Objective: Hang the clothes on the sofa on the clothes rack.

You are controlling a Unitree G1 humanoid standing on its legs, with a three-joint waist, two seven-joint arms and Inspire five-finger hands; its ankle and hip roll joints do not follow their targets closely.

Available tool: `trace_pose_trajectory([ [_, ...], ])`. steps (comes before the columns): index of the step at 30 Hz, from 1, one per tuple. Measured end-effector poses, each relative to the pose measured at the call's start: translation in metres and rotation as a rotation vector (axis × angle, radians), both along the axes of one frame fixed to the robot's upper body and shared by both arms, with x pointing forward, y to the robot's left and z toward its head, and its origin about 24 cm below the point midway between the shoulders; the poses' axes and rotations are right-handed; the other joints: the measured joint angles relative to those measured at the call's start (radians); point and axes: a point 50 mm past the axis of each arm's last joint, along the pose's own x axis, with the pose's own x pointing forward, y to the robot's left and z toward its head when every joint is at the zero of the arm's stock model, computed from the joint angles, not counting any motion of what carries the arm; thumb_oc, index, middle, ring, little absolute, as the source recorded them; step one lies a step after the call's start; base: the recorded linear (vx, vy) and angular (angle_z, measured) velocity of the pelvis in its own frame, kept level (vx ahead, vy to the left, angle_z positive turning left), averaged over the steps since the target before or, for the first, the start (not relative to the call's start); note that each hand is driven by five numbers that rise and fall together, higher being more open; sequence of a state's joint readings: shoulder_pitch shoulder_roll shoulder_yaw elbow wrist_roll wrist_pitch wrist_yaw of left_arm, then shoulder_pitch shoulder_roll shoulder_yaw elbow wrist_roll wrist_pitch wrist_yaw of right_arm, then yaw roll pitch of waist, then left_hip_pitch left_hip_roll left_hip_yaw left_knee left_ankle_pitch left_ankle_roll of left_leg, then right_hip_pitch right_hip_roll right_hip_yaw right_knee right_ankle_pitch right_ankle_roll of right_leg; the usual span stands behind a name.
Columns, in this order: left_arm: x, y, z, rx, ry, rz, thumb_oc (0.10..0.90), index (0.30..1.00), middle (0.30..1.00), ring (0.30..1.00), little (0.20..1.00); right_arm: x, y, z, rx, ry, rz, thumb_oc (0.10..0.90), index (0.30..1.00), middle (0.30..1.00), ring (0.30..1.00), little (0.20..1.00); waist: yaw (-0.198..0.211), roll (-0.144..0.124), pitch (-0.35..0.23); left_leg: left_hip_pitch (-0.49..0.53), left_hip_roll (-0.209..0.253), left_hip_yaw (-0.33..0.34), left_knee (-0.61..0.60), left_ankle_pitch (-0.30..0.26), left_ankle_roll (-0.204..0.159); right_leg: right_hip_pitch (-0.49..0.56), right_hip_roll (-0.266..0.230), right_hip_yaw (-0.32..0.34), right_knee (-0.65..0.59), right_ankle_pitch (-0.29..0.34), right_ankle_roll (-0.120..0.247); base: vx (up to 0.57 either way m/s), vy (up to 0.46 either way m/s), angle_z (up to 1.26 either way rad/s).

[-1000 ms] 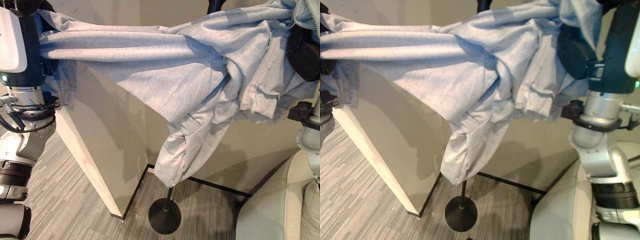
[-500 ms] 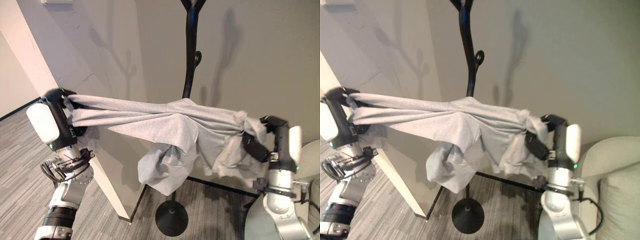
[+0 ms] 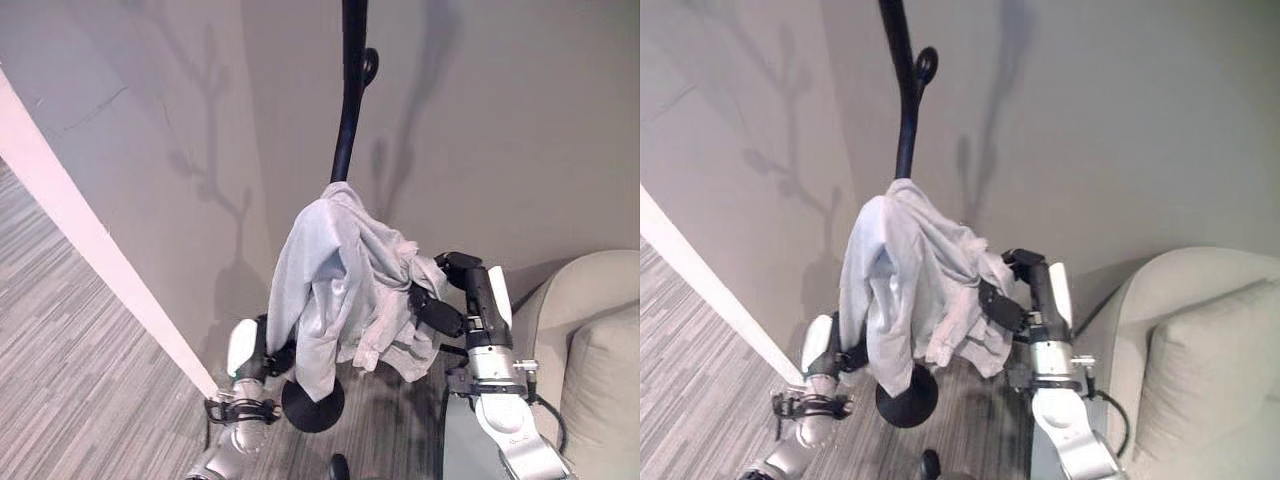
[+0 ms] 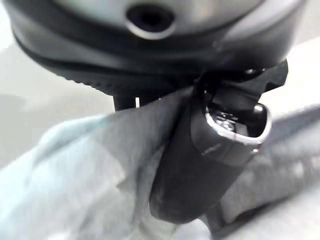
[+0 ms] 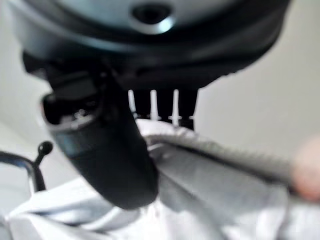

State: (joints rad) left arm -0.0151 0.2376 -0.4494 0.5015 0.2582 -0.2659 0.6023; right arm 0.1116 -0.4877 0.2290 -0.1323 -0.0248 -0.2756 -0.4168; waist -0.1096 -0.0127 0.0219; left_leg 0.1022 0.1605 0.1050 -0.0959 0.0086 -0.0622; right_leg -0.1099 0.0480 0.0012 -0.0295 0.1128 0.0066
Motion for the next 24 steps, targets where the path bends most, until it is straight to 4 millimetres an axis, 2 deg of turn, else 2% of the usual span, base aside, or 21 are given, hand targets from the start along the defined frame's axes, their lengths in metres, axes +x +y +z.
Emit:
trace_pose_trajectory([
  [1,0.0,-0.001,0.0,-0.074,0.017,0.032,0.4,0.3,0.3,0.3,0.3,0.0,0.003,-0.002,0.051,0.018,0.01,0.527,0.491,0.491,0.491,0.491,0.001,0.008,-0.003,0.0,0.0,-0.003,0.0,0.001,-0.003,0.037,0.0,-0.007,-0.058,0.029,0.0,-0.02,0.004,0.07],
  [3,0.001,-0.002,-0.001,-0.127,0.034,0.045,0.4,0.3,0.3,0.3,0.3,-0.001,0.007,-0.006,0.07,0.04,0.033,0.631,0.646,0.646,0.646,0.646,0.001,0.013,-0.004,0.01,-0.001,-0.004,0.003,0.001,-0.005,0.044,-0.001,-0.01,-0.064,0.033,0.001,-0.02,0.004,0.08],
  [5,0.001,-0.003,-0.003,-0.227,0.068,0.078,0.4,0.3,0.3,0.3,0.3,-0.003,0.015,-0.012,0.127,0.08,0.062,0.8,0.9,0.9,0.9,0.9,0.012,0.013,-0.004,0.015,-0.003,-0.004,0.003,-0.003,-0.016,0.05,-0.003,-0.012,-0.064,0.033,0.001,-0.01,0.0,0.02],
  [7,0.001,-0.005,-0.004,-0.303,0.092,0.105,0.4,0.3,0.3,0.3,0.3,-0.005,0.022,-0.018,0.162,0.12,0.102,0.8,0.9,0.9,0.9,0.9,0.017,0.012,-0.003,0.015,-0.004,-0.005,0.004,-0.004,-0.024,0.053,-0.008,-0.016,-0.064,0.033,0.001,-0.01,-0.001,0.06],
  [8,0.001,-0.005,-0.004,-0.32,0.099,0.108,0.659,0.688,0.688,0.688,0.688,-0.005,0.024,-0.02,0.167,0.133,0.113,0.8,0.9,0.9,0.9,0.9,0.016,0.011,-0.002,0.016,-0.005,-0.006,0.004,-0.004,-0.025,0.054,-0.012,-0.018,-0.064,0.032,0.002,-0.01,0.001,0.09],
  [9,0.001,-0.008,-0.005,-0.366,0.113,0.118,0.8,0.9,0.9,0.9,0.9,-0.006,0.026,-0.022,0.17,0.147,0.123,0.8,0.9,0.9,0.9,0.9,0.018,0.011,-0.002,0.016,-0.008,-0.008,0.004,-0.004,-0.025,0.056,-0.018,-0.021,-0.064,0.032,0.003,-0.01,0.004,0.1],
  [11,0.001,-0.005,-0.007,-0.479,0.141,0.18,0.8,0.9,0.9,0.9,0.9,-0.007,0.027,-0.03,0.202,0.191,0.127,0.8,0.9,0.9,0.9,0.9,0.02,0.01,-0.002,0.02,-0.021,-0.013,0.002,-0.006,-0.022,0.064,-0.032,-0.021,-0.064,0.029,0.008,0.0,0.007,0.09],
  [13,0.002,-0.002,-0.008,-0.514,0.147,0.199,0.8,0.9,0.9,0.9,0.9,-0.007,0.027,-0.031,0.207,0.195,0.126,0.8,0.9,0.9,0.9,0.9,0.02,0.009,-0.002,0.02,-0.027,-0.012,0.0,-0.008,-0.02,0.063,-0.039,-0.02,-0.064,0.03,0.013,0.0,0.004,0.02],
  [18,0.0,0.021,-0.013,-0.625,0.158,0.343,0.8,0.9,0.9,0.9,0.9,-0.009,0.019,-0.034,0.244,0.25,0.169,0.8,0.9,0.9,0.9,0.9,0.018,-0.011,-0.004,0.025,-0.037,-0.01,0.002,-0.01,-0.016,0.065,-0.048,-0.015,-0.064,0.031,0.017,0.0,0.001,-0.01],
  [21,-0.006,0.036,-0.022,-0.706,0.175,0.428,0.8,0.9,0.9,0.9,0.9,-0.011,0.008,-0.035,0.244,0.285,0.201,0.8,0.9,0.9,0.9,0.9,0.019,-0.016,-0.005,0.028,-0.038,-0.007,0.003,-0.01,-0.015,0.066,-0.049,-0.012,-0.064,0.03,0.019,0.0,0.001,-0.01],
  [24,-0.018,0.05,-0.032,-0.801,0.193,0.548,0.8,0.9,0.9,0.9,0.9,-0.012,-0.008,-0.044,0.283,0.322,0.136,0.8,0.9,0.9,0.9,0.9,0.018,-0.021,-0.008,0.028,-0.038,-0.006,0.004,-0.011,-0.014,0.066,-0.049,-0.012,-0.064,0.028,0.02,0.0,0.0,0.0],
])
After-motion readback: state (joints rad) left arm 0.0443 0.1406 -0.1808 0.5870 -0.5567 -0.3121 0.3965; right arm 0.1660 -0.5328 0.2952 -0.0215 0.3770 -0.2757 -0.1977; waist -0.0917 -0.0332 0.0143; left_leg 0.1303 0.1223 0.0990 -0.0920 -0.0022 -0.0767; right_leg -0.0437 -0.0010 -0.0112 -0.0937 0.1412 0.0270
